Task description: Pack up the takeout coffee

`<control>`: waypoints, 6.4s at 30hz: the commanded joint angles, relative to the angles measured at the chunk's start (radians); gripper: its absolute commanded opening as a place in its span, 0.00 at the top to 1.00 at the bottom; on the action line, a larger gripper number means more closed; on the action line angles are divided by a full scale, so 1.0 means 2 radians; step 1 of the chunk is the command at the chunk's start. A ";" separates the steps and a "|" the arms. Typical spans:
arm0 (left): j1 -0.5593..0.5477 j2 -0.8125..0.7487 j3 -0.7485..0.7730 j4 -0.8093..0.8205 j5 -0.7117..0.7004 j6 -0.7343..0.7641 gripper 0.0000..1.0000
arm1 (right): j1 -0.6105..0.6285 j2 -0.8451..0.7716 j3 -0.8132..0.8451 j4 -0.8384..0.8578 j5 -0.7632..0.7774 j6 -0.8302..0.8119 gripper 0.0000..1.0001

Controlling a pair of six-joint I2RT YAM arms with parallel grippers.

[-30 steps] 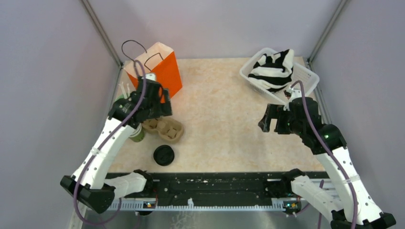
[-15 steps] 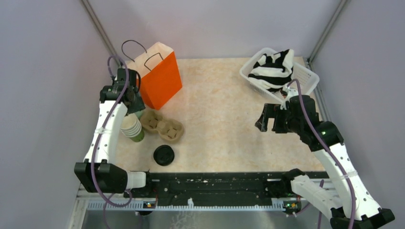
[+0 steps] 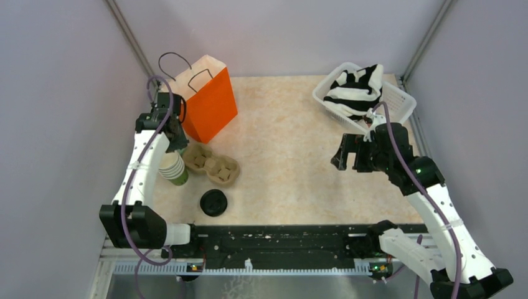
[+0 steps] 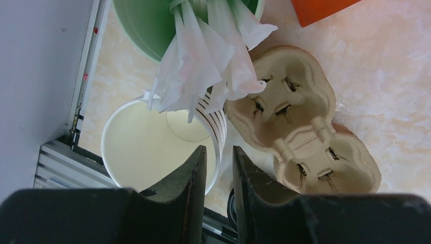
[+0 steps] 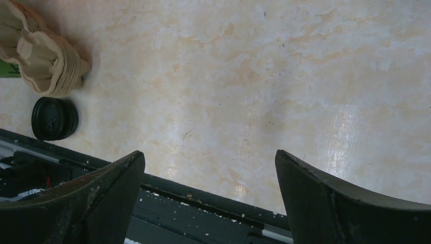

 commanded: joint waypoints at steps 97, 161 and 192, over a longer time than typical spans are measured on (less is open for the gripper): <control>-0.077 0.014 0.035 -0.106 -0.144 -0.068 1.00 | -0.002 0.041 -0.020 0.053 -0.049 -0.036 0.01; -0.511 0.276 0.204 0.147 -0.015 0.061 1.00 | -0.002 -0.093 0.038 -0.098 0.098 0.059 0.01; -0.458 0.027 0.032 -0.028 0.054 -0.117 0.12 | -0.002 -0.128 0.008 -0.088 0.077 0.056 0.01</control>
